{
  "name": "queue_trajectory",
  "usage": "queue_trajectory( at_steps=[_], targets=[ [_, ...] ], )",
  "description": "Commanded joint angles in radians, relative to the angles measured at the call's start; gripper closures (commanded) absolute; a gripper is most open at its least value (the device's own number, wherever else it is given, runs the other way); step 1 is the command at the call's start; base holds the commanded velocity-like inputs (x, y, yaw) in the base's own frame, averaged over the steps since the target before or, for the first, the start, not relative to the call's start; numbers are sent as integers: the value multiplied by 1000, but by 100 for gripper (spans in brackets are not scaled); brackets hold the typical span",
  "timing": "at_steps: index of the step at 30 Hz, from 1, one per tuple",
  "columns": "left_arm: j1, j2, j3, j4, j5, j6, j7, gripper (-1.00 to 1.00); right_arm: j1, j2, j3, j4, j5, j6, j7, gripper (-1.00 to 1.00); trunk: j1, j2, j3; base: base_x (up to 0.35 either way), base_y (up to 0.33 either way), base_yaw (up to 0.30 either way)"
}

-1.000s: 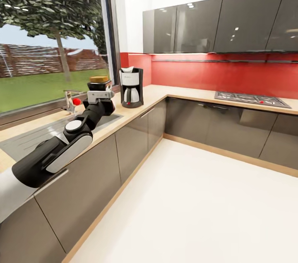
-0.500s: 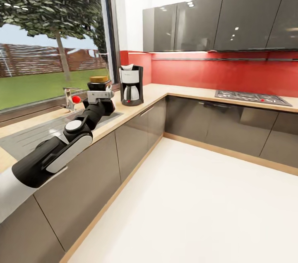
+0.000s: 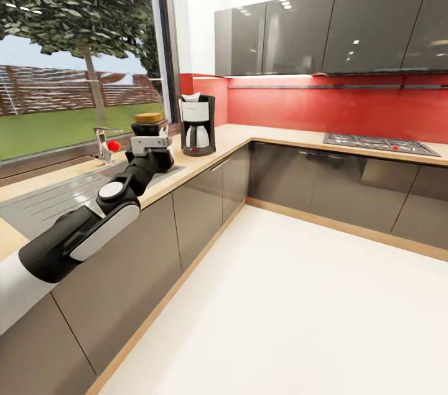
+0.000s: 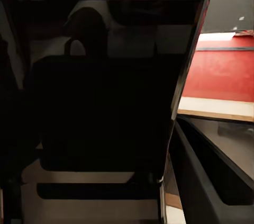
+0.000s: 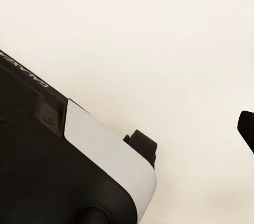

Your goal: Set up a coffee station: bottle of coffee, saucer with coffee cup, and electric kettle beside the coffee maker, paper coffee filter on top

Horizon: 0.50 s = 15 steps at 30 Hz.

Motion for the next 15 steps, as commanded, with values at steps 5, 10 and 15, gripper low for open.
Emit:
queue_trajectory(
  at_steps=[5,10,15],
  targets=[
    [-2,1,-4,-1,1,4,6,100,-1,0,-4,0,7,-4,4,-100,0,-1,-1,0,0,0],
    [-2,1,-4,-1,1,2,6,100,0,0,-4,0,7,-4,4,-100,0,-1,-1,0,0,0],
    [-2,1,-4,0,1,2,6,100,-1,0,-4,0,7,-4,4,-100,0,-1,-1,5,0,0]
  ],
)
